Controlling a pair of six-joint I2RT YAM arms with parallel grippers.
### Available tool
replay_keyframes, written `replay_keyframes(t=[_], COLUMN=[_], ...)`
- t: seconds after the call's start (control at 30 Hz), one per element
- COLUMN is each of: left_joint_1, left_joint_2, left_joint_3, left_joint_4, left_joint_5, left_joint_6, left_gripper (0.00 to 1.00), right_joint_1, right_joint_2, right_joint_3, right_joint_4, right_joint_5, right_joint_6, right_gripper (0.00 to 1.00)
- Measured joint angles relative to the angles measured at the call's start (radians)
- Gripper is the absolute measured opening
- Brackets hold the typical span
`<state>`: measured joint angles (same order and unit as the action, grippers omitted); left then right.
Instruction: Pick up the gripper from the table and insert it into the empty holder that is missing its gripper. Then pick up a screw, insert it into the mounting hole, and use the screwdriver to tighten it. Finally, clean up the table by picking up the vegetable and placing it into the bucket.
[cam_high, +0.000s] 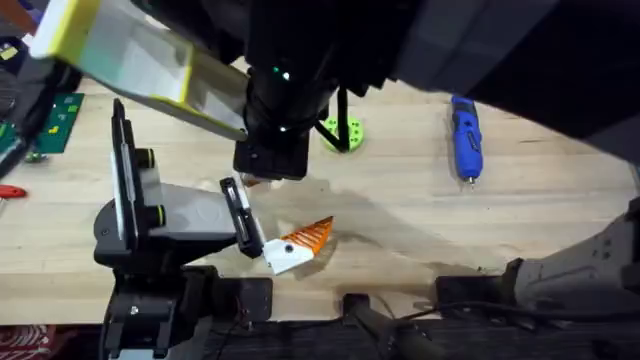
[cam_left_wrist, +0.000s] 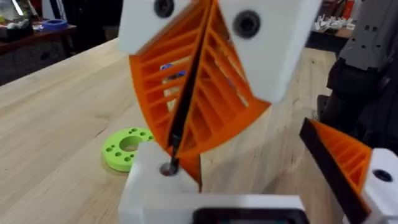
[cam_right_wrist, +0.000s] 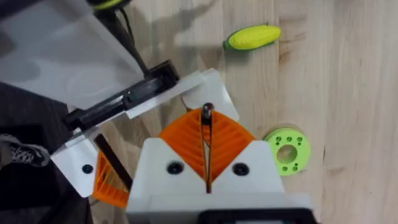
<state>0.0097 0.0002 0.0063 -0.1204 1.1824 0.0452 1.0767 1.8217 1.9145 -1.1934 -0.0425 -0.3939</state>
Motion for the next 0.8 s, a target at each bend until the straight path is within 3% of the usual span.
replay_keyframes(t=[0.8], left_joint_1=[0.000], left_joint_2=[0.000], left_joint_3=[0.000], left_joint_4=[0.000], left_joint_5=[0.001], left_joint_6=[0.000], left_gripper=[0.986], right_joint_1=[-0.003], right_joint_2=[0.008], right_joint_3=[0.003], right_joint_4=[-0.007], right_joint_5=[-0.026], right_joint_6=[0.000], right_gripper=[0.014])
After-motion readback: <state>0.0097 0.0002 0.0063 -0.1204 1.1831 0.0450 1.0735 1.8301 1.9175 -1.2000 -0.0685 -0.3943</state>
